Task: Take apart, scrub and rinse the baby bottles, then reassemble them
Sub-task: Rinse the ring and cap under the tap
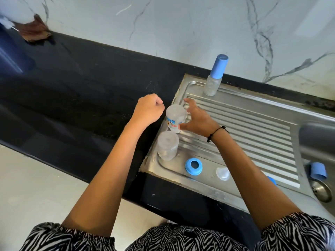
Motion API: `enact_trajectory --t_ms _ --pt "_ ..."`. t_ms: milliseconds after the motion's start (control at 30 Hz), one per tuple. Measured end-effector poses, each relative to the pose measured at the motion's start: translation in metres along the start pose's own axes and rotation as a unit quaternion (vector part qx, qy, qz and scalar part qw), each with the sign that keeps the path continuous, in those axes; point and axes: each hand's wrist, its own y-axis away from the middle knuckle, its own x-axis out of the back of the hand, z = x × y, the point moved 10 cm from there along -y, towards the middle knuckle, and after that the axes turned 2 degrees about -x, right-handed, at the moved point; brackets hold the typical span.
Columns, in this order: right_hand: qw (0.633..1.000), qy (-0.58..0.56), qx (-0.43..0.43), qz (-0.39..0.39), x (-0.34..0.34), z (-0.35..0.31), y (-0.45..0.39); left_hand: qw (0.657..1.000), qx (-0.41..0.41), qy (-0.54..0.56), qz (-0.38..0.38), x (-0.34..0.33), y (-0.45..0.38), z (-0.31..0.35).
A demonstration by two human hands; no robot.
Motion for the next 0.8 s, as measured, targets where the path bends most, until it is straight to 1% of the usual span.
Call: enact_trajectory --t_ms 100,200,400,500,600,667,733,800 --pt "1.000 -0.010 0.010 0.021 0.015 -0.002 0.013 0.998 -0.040 -0.045 0.034 0.014 0.010 0.022" --pt "0.999 -0.036 0.006 0.039 0.032 0.004 0.035 0.994 -0.072 -0.060 0.050 0.019 0.022 0.045" --pt "0.991 -0.087 -0.011 0.105 0.073 0.037 0.093 0.992 -0.123 -0.024 0.022 -0.007 0.052 0.096" --pt "0.982 -0.097 -0.034 0.161 0.103 0.067 0.126 0.988 -0.156 -0.012 -0.002 -0.042 0.071 0.135" --pt "0.967 -0.133 -0.052 0.210 0.141 0.111 0.173 0.980 -0.195 -0.001 -0.025 -0.092 0.098 0.185" --pt "0.961 -0.137 -0.059 0.235 0.162 0.145 0.205 0.976 -0.210 0.016 -0.052 -0.132 0.119 0.215" --pt "0.956 -0.132 -0.069 0.252 0.179 0.182 0.230 0.973 -0.216 0.024 -0.080 -0.173 0.138 0.239" --pt "0.958 -0.130 -0.077 0.246 0.197 0.222 0.255 0.971 -0.218 0.023 -0.094 -0.220 0.160 0.265"
